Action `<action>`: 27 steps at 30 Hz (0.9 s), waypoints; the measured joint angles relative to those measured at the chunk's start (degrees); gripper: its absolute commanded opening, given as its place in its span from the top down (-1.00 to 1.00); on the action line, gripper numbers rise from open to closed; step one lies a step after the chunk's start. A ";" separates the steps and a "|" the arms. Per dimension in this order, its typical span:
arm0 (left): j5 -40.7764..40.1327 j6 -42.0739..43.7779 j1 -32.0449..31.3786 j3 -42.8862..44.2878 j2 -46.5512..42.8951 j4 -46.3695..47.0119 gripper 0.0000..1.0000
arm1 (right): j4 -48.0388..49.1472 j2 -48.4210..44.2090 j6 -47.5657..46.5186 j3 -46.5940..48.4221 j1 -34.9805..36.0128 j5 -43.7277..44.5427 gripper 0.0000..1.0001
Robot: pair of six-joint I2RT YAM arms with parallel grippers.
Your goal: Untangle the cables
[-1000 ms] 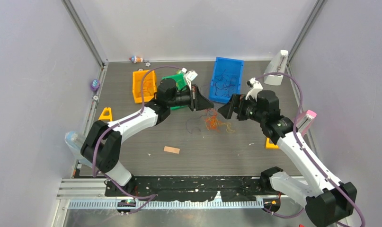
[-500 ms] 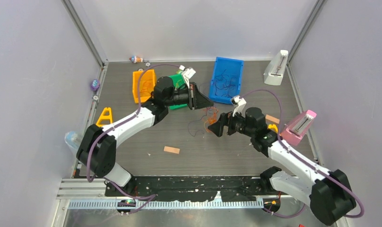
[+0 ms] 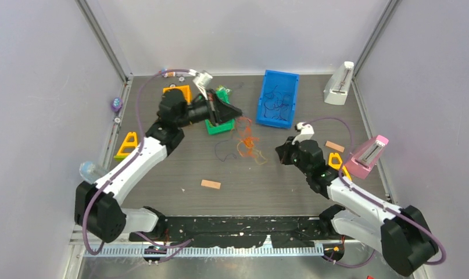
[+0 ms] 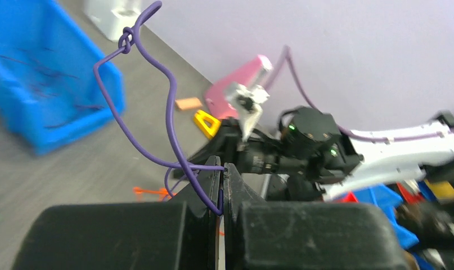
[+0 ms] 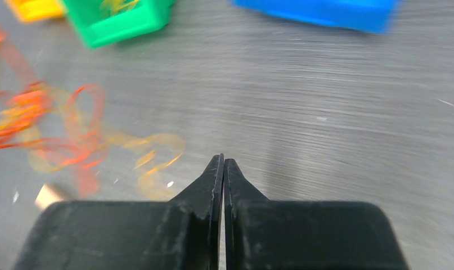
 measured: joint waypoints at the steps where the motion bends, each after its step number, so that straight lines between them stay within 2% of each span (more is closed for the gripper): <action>1: -0.52 0.17 1.97 0.00 -1.33 -0.85 1.00 | -2.19 -1.79 1.16 -0.09 -0.50 3.52 0.89; 2: -0.96 0.11 4.33 0.00 -2.71 -1.49 1.00 | -4.02 -3.17 2.12 -0.13 -1.22 5.88 0.75; 3: -1.38 0.09 6.60 0.00 -3.98 -1.90 1.00 | -5.81 -4.79 3.08 -0.33 -2.60 7.67 0.51; 4: -1.62 0.02 8.35 0.00 -4.85 -2.10 1.00 | -6.69 -6.38 3.54 -0.87 -4.07 8.15 -0.32; 5: -1.77 -0.13 10.27 0.02 -5.68 -2.16 1.00 | -6.75 -8.20 3.63 -1.95 -5.66 7.82 -0.71; 6: -1.75 -0.20 11.37 0.07 -6.21 -2.27 1.00 | -6.51 -9.49 3.87 -2.86 -6.62 6.73 -1.00; 7: -1.53 -0.35 11.89 0.22 -6.45 -2.34 1.00 | -5.73 -10.78 3.45 -4.09 -7.34 4.87 -0.92; 10: 0.76 -1.70 11.69 0.61 -6.16 -2.32 1.00 | -3.45 -11.80 1.95 -6.03 -7.21 -2.64 -0.90; 17: 4.09 -1.81 10.43 3.87 -5.11 -6.80 1.00 | 4.87 -6.97 -2.71 -3.82 -3.19 -14.71 -0.90; 22: 4.85 -0.72 7.21 6.21 -4.59 -9.90 1.00 | 11.04 -5.14 -6.23 -1.18 0.52 -19.54 -0.91; 27: 5.46 0.59 2.93 8.63 -2.73 -13.22 1.00 | 12.92 -1.22 -10.19 4.79 4.11 -20.52 -0.91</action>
